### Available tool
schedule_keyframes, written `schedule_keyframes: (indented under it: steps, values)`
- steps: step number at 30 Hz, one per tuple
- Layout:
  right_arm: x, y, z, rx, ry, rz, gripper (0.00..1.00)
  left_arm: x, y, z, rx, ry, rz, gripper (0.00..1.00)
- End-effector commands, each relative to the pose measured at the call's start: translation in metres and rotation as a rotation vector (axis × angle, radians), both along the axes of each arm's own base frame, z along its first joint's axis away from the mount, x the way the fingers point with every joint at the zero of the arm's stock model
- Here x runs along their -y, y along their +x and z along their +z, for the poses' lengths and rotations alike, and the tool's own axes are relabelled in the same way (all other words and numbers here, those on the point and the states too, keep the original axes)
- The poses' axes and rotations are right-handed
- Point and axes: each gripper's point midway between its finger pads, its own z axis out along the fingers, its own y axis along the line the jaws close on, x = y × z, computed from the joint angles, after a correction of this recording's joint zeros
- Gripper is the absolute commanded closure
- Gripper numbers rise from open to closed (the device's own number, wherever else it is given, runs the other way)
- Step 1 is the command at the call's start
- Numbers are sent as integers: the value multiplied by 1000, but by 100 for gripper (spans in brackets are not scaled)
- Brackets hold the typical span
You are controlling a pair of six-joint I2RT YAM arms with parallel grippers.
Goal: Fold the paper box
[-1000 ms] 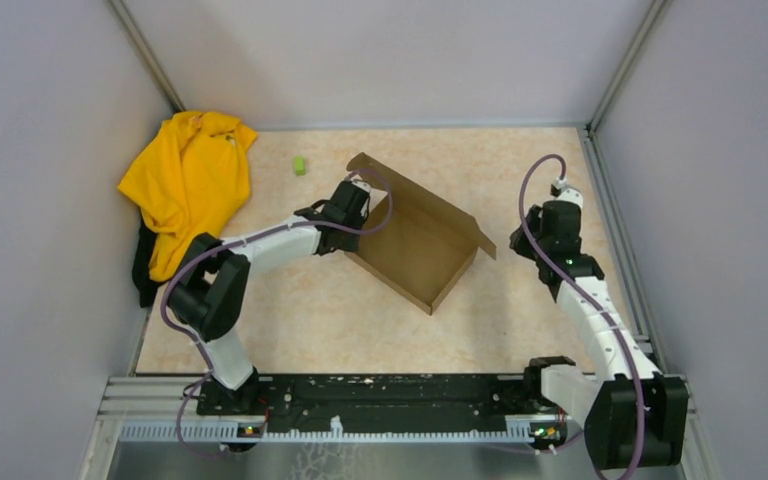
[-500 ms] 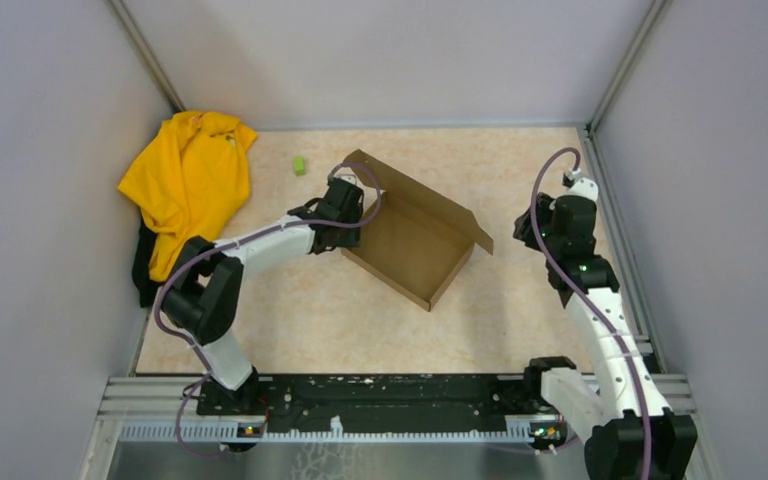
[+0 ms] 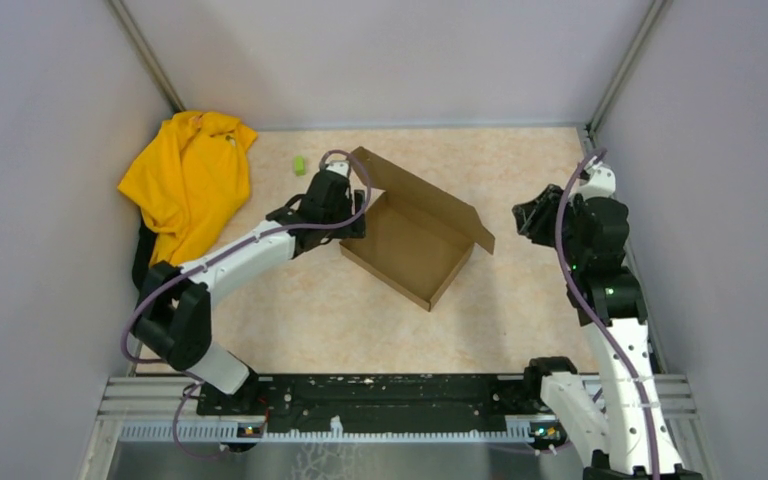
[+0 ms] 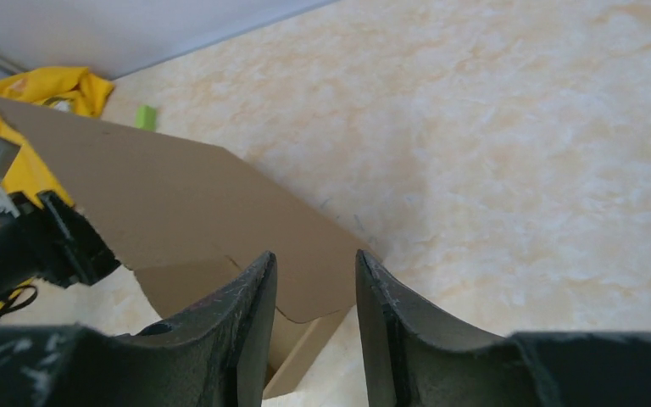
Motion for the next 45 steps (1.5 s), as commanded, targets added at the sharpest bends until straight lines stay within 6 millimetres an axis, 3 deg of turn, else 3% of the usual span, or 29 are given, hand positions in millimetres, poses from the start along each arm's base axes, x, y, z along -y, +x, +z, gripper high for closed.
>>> schedule_keyframes:
  steps: [1, 6, 13, 16, 23, 26, 34, 45]
  values:
    - [-44, -14, 8, -20, 101, 222, 61, 7, 4, 26, 54, -19, -64, 25]
    - [-84, -39, 16, -18, 126, 397, 61, 12, 6, 20, 32, 23, -130, 25]
    - [-110, -78, 62, 90, 207, 533, 62, 26, 16, 35, 53, -11, -162, 25]
    - [-119, -80, 56, 50, 203, 592, 62, 31, 22, 43, 65, -11, -171, 25]
    - [-150, -81, 13, -103, 127, 652, 60, 41, 39, 54, 75, 7, -185, 25]
    - [-162, -80, -5, -173, 52, 635, 55, 43, 45, 53, 69, 26, -188, 25]
    - [-150, -51, -96, -407, -46, 340, 38, 42, 49, 54, 73, 43, -188, 25]
    - [-140, -36, -168, -526, -127, 161, 56, 28, 40, 43, 62, 48, -174, 25]
